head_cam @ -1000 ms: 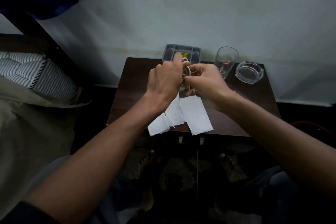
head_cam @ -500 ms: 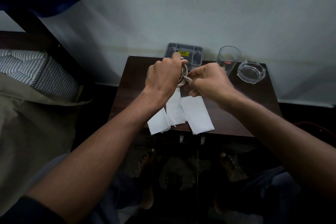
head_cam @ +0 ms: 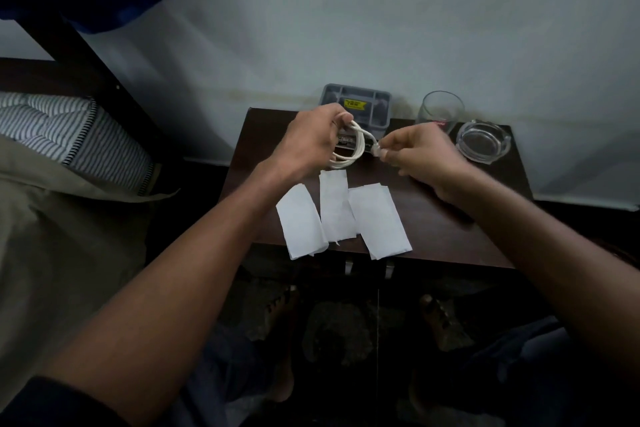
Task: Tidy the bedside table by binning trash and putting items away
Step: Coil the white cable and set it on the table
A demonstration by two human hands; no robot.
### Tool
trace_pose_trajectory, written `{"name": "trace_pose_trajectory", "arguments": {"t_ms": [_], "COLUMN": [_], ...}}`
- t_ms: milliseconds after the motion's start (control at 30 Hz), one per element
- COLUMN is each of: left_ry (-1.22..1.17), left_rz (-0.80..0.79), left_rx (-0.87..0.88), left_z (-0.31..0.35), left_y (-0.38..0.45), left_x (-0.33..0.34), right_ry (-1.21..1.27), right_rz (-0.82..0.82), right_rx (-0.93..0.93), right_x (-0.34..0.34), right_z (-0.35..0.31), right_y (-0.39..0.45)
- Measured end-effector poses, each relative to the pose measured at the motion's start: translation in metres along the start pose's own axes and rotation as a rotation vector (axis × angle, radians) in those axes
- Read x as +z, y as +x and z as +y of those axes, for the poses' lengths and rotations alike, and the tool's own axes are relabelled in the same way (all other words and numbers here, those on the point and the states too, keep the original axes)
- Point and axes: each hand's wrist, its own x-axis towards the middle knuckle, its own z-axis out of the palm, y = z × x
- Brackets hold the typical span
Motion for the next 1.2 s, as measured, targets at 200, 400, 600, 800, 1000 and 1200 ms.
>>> {"name": "trace_pose_trajectory", "arguments": {"t_ms": [200,400,600,800,1000,1200], "left_ry": [-0.140,-0.004,-0.200,-0.560,-0.012,0.164], "left_rz": [0.055,0.234,0.200,0.095,0.317,0.435], "left_rx": [0.018,-0.040,-0.087,-0.173,0.010,0.068], "left_z": [0.007,0.002,-0.002,0.007,0.016,0.019], "left_y": [0.001,0.001,0.004,-0.001,-0.013,-0.017], "left_x": [0.003,0.001,0.003,0.014,0.016,0.014], "right_ry": [0.372,0.516,0.303,0.687,0.956,0.858], "right_rz": [-0.064,0.091,0.127,0.125,-0.101,-0.218], "right_rx": [-0.016,0.106,-0.096,0.028,0.200,0.179], "right_x": [0.034,0.026,0.028,0.036,0.027,0.025], "right_z": [-0.022,-0.029,-0.021,-0.022,-0.031,-0.031], "right_y": [-0.012,-0.011,-0.006,-0.001,-0.006,-0.006]}}
